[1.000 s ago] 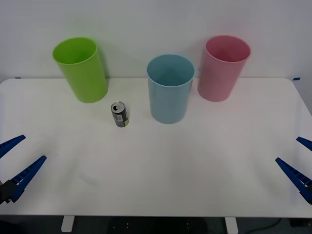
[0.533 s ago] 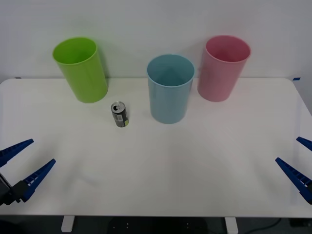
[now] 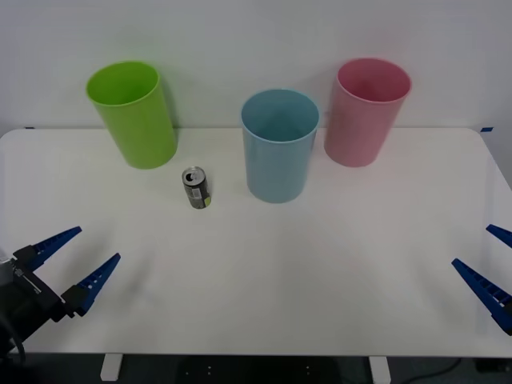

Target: Grasp the object on the table and drop it into the matching bin: aluminum can to the light blue bin, PET bottle to the pink bin.

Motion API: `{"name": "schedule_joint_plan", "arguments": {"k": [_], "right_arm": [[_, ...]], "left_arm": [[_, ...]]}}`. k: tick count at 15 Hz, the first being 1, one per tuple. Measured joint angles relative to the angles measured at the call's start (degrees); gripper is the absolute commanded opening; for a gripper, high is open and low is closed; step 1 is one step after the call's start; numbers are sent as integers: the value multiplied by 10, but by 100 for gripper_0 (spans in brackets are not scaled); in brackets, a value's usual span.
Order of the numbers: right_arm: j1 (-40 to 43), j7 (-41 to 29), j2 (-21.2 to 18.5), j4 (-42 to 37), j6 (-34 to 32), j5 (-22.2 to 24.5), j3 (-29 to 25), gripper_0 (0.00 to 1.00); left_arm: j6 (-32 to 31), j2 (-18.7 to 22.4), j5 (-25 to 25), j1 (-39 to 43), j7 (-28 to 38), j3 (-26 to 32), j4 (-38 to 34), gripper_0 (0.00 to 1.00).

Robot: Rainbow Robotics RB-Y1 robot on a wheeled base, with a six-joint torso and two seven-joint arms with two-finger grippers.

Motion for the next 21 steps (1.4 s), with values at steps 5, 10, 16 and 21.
{"name": "schedule_joint_plan", "arguments": {"k": [5,10,16,21], "right_arm": [[0,0,0,0,0,0,0,100],[0,0,0,0,0,0,0,100],[0,0,0,0,0,0,0,100],[0,0,0,0,0,0,0,100]], "left_arm": [[22,-47,-58,-27,5,0,0,100],[48,-81,-113,-49,10,-5,0,100],[80,-141,-199,-86,10,-17,5,100],[110,-141,-212,-142,-1,-19,76,100]]}}
